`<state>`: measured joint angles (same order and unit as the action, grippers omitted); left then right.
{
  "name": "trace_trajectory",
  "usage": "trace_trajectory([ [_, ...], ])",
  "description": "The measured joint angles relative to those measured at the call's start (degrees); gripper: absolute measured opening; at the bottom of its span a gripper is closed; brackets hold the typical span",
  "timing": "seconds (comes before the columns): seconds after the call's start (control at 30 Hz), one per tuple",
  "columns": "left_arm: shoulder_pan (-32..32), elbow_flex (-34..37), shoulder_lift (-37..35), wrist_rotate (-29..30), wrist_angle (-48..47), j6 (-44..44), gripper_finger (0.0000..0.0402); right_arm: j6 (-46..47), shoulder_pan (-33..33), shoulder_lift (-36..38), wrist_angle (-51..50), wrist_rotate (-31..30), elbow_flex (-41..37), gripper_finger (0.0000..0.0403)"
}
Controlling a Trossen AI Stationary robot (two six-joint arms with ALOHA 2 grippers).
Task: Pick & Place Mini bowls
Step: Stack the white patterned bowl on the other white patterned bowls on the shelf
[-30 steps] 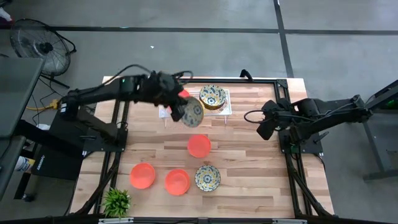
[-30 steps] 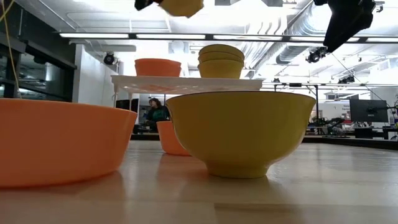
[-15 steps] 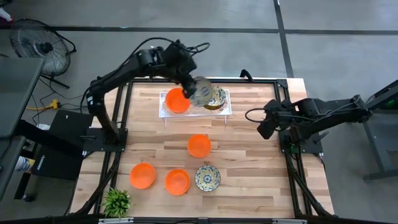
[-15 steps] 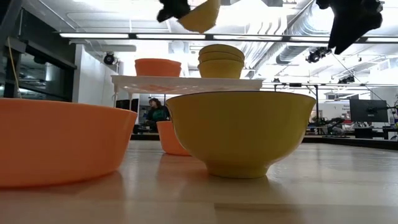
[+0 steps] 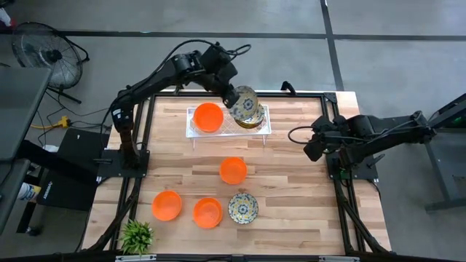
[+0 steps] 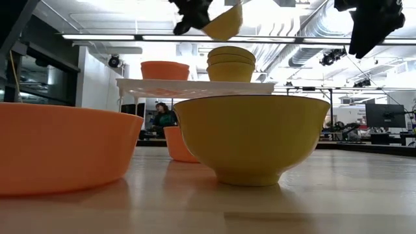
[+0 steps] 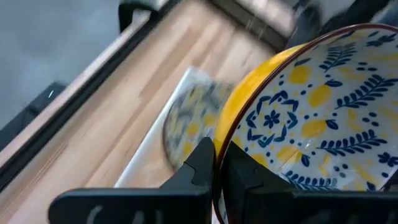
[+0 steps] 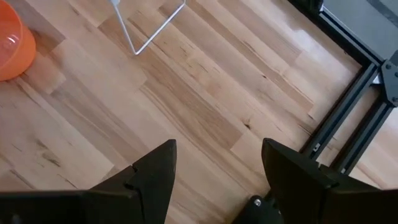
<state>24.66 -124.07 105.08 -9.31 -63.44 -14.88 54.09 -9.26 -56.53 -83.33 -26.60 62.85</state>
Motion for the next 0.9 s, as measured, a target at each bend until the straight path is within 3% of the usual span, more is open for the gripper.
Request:
trace_trajectory([
  [0.43,2.0,-0.1,0.4,-4.2,1.2,-9.7,0.0003,-0.6,0.0,0.0,0.2,-1.5,0.0,0.0224],
  [0.67,1.5,-0.2,3.2,-6.8,6.6,-13.1,0.0003,-0.3,0.0,0.0,0.2,-1.8,0.0,0.0224],
  [0.9,1.6,-0.1,3.4,-6.9,2.2,-13.7,0.0003,-0.1,0.0,0.0,0.2,-1.5,0.0,0.0224],
])
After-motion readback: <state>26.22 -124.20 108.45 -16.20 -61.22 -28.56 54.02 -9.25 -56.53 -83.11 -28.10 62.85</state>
